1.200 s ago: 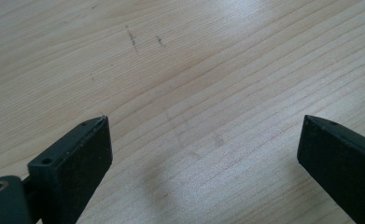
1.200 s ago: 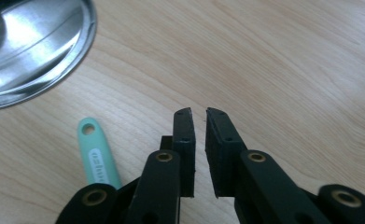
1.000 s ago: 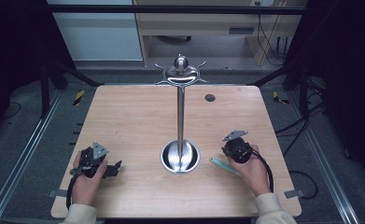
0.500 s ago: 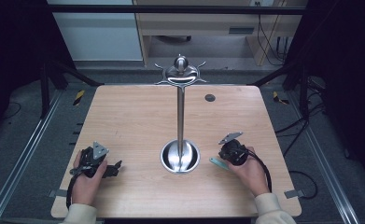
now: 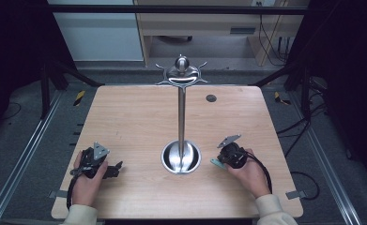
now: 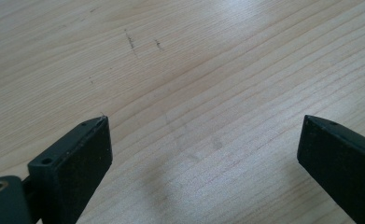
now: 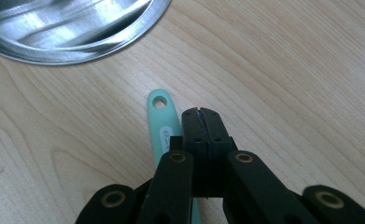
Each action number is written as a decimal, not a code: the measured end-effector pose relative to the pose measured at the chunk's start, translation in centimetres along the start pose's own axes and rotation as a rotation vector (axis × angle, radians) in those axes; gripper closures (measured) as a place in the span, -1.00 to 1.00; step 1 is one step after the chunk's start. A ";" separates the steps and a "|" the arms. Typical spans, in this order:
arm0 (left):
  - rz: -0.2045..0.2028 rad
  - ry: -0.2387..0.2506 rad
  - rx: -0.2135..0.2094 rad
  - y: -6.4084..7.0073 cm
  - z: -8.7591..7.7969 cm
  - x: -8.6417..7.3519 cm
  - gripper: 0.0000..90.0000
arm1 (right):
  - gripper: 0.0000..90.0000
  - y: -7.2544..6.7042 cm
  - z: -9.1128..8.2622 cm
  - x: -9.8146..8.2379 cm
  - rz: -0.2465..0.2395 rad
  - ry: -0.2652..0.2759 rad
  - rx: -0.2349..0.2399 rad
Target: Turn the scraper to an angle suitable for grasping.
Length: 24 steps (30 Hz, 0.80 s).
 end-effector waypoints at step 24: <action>0.000 0.001 0.006 -0.2 -0.1 -0.1 -0.94 | 1.00 -3.7 -0.4 0.3 -0.100 -0.040 0.075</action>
Point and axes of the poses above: each handheld gripper's, and its own axes: z roughly forward along the jaws, x roughly out of its top, y roughly to its right, the point moved 3 cm from there along z, roughly forward along the jaws, and after that the axes turned 15 degrees about x, right-handed, at the moved point
